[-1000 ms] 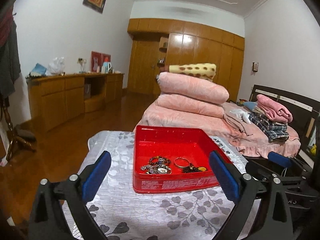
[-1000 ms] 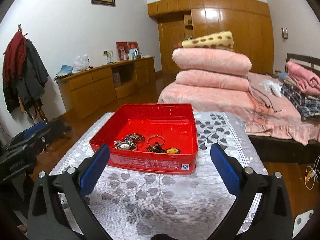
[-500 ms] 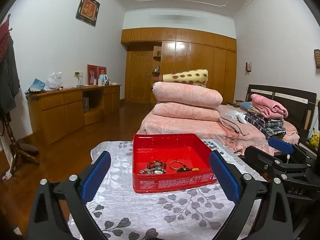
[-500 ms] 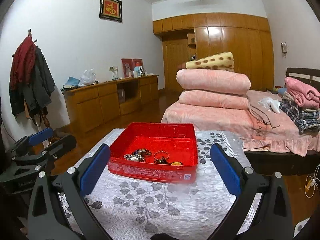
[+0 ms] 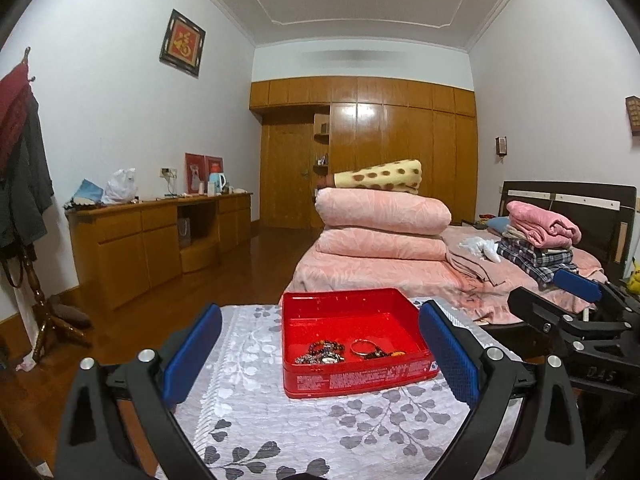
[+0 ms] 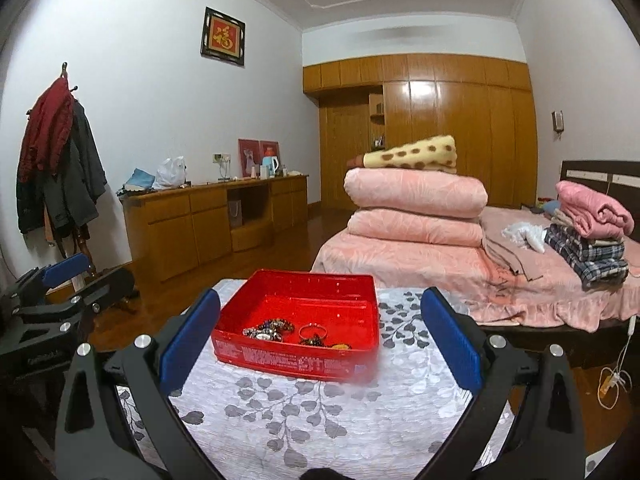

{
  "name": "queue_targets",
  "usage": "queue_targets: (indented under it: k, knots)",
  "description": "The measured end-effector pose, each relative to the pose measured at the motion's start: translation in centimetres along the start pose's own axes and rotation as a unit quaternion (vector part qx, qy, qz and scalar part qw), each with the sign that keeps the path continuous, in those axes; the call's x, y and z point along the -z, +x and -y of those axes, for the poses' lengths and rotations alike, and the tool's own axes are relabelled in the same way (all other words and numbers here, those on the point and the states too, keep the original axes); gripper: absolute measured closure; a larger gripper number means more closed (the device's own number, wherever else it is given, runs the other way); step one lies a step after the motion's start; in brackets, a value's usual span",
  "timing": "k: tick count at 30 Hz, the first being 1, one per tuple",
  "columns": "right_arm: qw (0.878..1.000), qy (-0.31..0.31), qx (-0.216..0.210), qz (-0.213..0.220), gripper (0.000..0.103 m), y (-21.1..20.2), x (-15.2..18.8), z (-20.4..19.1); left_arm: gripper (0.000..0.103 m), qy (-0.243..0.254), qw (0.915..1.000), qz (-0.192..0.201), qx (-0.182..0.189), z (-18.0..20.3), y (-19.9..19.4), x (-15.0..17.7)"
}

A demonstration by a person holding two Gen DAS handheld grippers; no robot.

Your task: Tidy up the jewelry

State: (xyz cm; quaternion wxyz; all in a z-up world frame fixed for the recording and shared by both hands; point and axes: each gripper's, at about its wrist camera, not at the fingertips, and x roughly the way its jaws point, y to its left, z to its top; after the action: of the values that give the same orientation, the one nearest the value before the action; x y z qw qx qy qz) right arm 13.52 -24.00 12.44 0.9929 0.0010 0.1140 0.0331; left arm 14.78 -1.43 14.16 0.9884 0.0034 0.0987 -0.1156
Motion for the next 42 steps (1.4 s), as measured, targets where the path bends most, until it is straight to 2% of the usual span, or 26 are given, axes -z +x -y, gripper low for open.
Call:
queue_targets:
  k: [7,16,42]
  knots:
    - [1.0,-0.005,-0.001,0.024,0.006,-1.5,-0.5,0.1,0.006,0.008,0.9998,0.016,-0.006,0.2,-1.2,-0.2]
    - [0.999,-0.006,-0.001,0.032,0.006,-2.4,-0.5,0.2,0.006,0.01,0.9997,0.023,-0.006,0.3,-1.9,-0.4]
    - [0.999,-0.007,-0.002,0.033,0.006,-2.5,-0.6,0.2,0.006,0.012,0.9997,0.021,-0.004,0.6,-2.2,-0.7]
